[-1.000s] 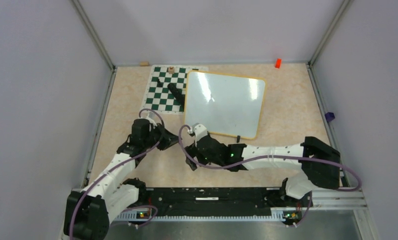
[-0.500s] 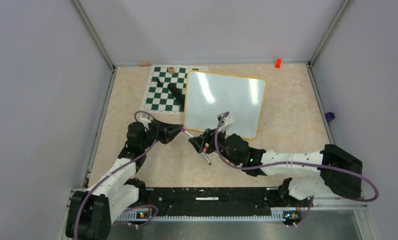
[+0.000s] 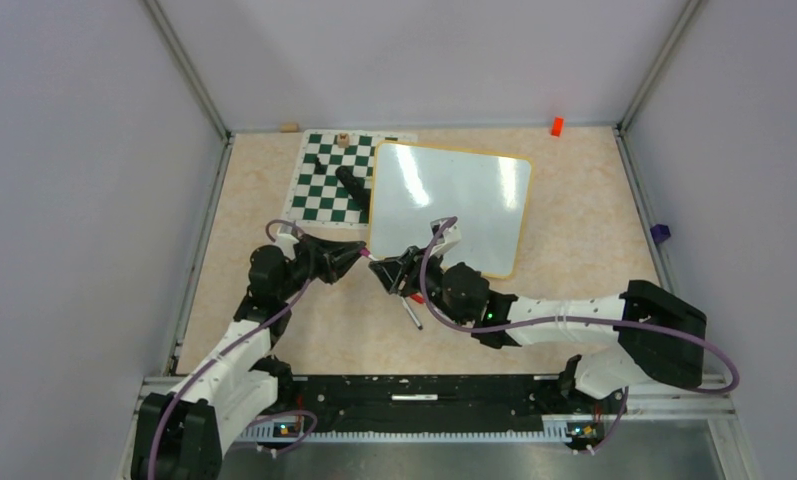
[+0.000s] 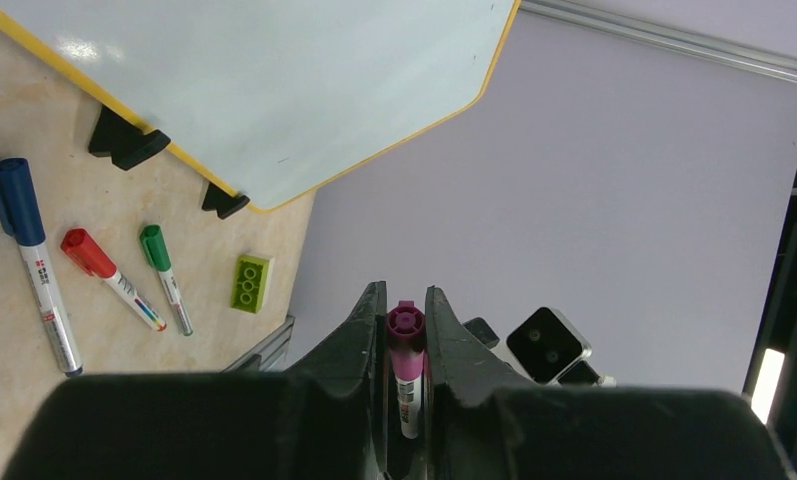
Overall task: Write a sentence on the whiteboard
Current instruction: Open the pen cap.
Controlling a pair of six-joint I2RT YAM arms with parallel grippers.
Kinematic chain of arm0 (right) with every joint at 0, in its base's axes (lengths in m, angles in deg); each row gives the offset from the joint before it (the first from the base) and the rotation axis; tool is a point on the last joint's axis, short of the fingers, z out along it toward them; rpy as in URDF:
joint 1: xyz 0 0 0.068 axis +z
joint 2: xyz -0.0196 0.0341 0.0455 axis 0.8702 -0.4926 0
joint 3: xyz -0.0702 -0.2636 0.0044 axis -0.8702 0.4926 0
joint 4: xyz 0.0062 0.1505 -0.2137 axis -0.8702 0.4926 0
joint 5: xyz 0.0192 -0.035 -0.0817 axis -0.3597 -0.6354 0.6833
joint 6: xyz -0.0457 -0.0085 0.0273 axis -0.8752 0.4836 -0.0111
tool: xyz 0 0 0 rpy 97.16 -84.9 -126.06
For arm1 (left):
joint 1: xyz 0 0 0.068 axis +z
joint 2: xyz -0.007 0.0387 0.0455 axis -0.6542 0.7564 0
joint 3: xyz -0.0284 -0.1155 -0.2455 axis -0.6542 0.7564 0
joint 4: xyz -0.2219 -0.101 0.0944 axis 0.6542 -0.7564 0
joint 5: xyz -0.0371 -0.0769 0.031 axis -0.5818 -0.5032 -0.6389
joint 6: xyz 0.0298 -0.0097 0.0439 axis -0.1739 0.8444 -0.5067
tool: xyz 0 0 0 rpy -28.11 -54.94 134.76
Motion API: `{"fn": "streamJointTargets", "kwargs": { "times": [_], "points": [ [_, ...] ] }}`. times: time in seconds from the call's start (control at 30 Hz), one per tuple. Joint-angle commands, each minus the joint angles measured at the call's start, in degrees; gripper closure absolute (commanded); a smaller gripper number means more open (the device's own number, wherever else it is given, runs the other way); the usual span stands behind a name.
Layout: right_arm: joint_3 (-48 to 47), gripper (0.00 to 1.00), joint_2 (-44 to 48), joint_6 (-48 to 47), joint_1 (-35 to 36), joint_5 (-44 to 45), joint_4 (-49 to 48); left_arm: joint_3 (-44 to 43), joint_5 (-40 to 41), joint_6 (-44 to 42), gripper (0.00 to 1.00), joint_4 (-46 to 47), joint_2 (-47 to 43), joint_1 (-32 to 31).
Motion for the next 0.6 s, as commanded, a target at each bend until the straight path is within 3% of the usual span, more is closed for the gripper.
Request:
{"fn": "streamJointTargets", "kwargs": {
  "times": [0.0, 0.13, 0.2, 0.3, 0.43, 0.57],
  "points": [
    [-2.37, 0.56, 0.89, -0.71, -0.09, 1.27, -1.19, 1.30, -0.66, 0.49, 1.00, 3.08, -1.03, 0.24],
    [-2.46, 0.77, 1.11, -0.33, -0.05, 1.69, 0.50, 1.73, -0.77, 0.48, 1.00, 3.76, -0.74, 0.17],
    [-2.15, 0.80, 1.57, -0.03, -0.09, 2.55, 0.96, 1.74, -0.72, 0.50, 1.00, 3.97, -0.63, 0.25],
    [-2.21, 1.00, 2.31, -0.09, -0.04, 3.26, 2.49, 2.18, -0.37, 0.34, 1.00, 4.07, -0.78, 0.24],
    [-2.20, 1.00, 4.48, 0.94, -0.05, 2.84, 8.07, 3.45, 1.92, -1.03, 1.00, 4.44, -1.58, 1.68],
    [2.39, 1.00, 10.68, 3.29, -0.09, 2.74, 12.93, 3.79, -1.94, -6.28, 1.00, 1.04, -0.92, 11.27]
  ]
}}
